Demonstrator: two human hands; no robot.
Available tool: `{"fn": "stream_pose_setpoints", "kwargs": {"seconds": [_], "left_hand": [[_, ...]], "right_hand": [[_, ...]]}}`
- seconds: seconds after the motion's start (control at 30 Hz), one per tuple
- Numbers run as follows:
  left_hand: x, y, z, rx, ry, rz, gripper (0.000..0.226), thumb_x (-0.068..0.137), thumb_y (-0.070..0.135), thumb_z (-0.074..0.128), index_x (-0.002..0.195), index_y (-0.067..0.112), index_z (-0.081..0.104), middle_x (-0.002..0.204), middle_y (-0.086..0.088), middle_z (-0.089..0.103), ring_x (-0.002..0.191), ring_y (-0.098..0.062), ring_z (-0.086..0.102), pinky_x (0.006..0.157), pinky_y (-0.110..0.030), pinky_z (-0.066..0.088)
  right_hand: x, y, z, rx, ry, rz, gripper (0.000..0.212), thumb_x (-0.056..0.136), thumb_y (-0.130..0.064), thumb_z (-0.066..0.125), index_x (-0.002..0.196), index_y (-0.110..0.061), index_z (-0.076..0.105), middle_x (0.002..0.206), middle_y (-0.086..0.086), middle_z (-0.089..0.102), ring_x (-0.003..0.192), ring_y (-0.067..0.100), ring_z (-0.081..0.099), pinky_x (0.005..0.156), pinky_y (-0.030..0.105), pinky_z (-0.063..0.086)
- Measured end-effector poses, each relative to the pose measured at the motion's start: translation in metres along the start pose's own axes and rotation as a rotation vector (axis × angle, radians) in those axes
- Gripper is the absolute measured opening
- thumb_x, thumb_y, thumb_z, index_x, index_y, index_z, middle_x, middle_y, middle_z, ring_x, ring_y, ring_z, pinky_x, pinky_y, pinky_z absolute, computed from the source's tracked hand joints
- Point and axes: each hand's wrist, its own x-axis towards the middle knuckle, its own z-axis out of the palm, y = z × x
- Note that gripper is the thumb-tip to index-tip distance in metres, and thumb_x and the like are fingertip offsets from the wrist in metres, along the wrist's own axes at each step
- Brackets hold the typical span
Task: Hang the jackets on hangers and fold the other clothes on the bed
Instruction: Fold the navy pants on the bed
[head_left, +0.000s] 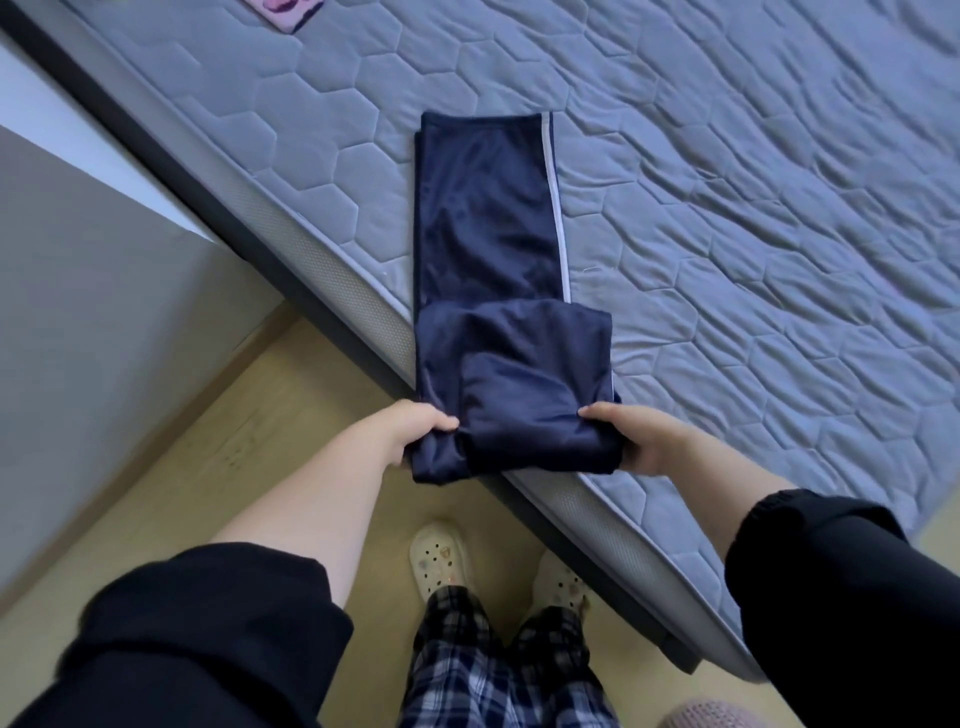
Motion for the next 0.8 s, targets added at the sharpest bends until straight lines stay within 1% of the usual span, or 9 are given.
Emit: {"fn": "stream_pose_setpoints", "kwargs": {"seconds": [0.07, 0.13, 0.17, 0.27, 0.4, 0.5, 0.6, 0.7, 0.8], "left_hand": [[-0.018, -0.013, 0.001, 0.001, -0.152, -0.141, 0.013, 0.089, 0.009, 0.062, 0.102, 0.007, 0.061, 0.09, -0.007, 0.069, 0.084, -0.02, 0.063, 0.086, -0.031, 0.048], [-0.033, -0.024, -0.001, -0.03, -0.259, -0.231, 0.008, 0.088, 0.006, 0.06, 0.096, 0.005, 0.063, 0.083, -0.008, 0.071, 0.079, -0.022, 0.066, 0.081, -0.031, 0.051], [-0.04, -0.027, -0.004, -0.051, -0.286, -0.25, 0.008, 0.088, 0.005, 0.059, 0.093, 0.005, 0.064, 0.08, -0.009, 0.072, 0.074, -0.023, 0.068, 0.076, -0.031, 0.054], [-0.058, -0.024, -0.011, -0.168, -0.244, -0.225, 0.009, 0.083, 0.007, 0.058, 0.09, 0.008, 0.063, 0.073, -0.008, 0.071, 0.059, -0.022, 0.069, 0.055, -0.025, 0.055], [-0.074, 0.021, -0.028, -0.398, -0.127, -0.115, 0.01, 0.086, 0.014, 0.05, 0.078, 0.009, 0.055, 0.052, -0.006, 0.061, 0.039, -0.017, 0.059, 0.038, -0.02, 0.049], [-0.079, 0.073, -0.041, -0.748, -0.104, 0.138, 0.022, 0.094, 0.023, 0.045, 0.082, 0.008, 0.055, 0.056, -0.012, 0.065, 0.044, -0.022, 0.064, 0.041, -0.025, 0.053], [-0.075, 0.105, -0.049, -0.96, -0.075, 0.393, 0.024, 0.1, 0.031, 0.038, 0.106, 0.011, 0.05, 0.088, -0.014, 0.068, 0.071, -0.025, 0.07, 0.06, -0.031, 0.056], [-0.054, 0.104, -0.042, -0.681, 0.136, 0.37, 0.035, 0.101, 0.022, 0.04, 0.133, 0.009, 0.045, 0.115, -0.01, 0.061, 0.098, -0.023, 0.063, 0.079, -0.033, 0.049], [-0.027, 0.085, -0.025, -0.393, 0.311, 0.32, 0.032, 0.097, 0.016, 0.049, 0.128, 0.01, 0.048, 0.118, -0.009, 0.052, 0.1, -0.021, 0.056, 0.081, -0.035, 0.043]], "right_hand": [[-0.015, 0.023, -0.008, -0.011, -0.059, 0.117, 0.029, 0.088, -0.02, 0.064, 0.114, -0.01, 0.06, 0.098, 0.011, 0.072, 0.079, 0.024, 0.069, 0.068, 0.034, 0.058], [-0.029, 0.042, -0.016, -0.024, -0.115, 0.228, 0.019, 0.089, -0.021, 0.061, 0.104, -0.008, 0.062, 0.08, 0.01, 0.073, 0.062, 0.022, 0.07, 0.051, 0.028, 0.055], [-0.036, 0.049, -0.018, -0.033, -0.133, 0.263, 0.018, 0.09, -0.021, 0.06, 0.101, -0.007, 0.062, 0.076, 0.01, 0.073, 0.058, 0.022, 0.07, 0.048, 0.026, 0.054], [-0.052, 0.04, -0.017, -0.046, -0.153, 0.263, 0.018, 0.088, -0.026, 0.061, 0.092, -0.009, 0.063, 0.066, 0.007, 0.07, 0.05, 0.019, 0.066, 0.043, 0.022, 0.051], [-0.07, -0.033, -0.006, 0.031, -0.176, 0.138, 0.028, 0.089, -0.036, 0.056, 0.083, -0.009, 0.062, 0.058, 0.01, 0.066, 0.043, 0.021, 0.064, 0.034, 0.019, 0.046], [-0.077, -0.093, -0.002, 0.264, -0.205, -0.104, 0.04, 0.095, -0.044, 0.045, 0.101, -0.006, 0.053, 0.082, 0.02, 0.064, 0.058, 0.029, 0.069, 0.046, 0.028, 0.055], [-0.068, -0.127, -0.006, 0.454, -0.175, -0.317, 0.055, 0.098, -0.045, 0.041, 0.136, -0.007, 0.032, 0.122, 0.024, 0.053, 0.09, 0.033, 0.065, 0.073, 0.044, 0.052], [-0.046, -0.118, -0.004, 0.307, -0.024, -0.293, 0.059, 0.098, -0.043, 0.042, 0.143, -0.008, 0.03, 0.138, 0.02, 0.044, 0.115, 0.032, 0.054, 0.09, 0.045, 0.043], [-0.021, -0.084, 0.005, 0.164, 0.116, -0.179, 0.06, 0.092, -0.047, 0.053, 0.137, -0.011, 0.04, 0.135, 0.014, 0.045, 0.119, 0.028, 0.049, 0.097, 0.045, 0.039]]}}
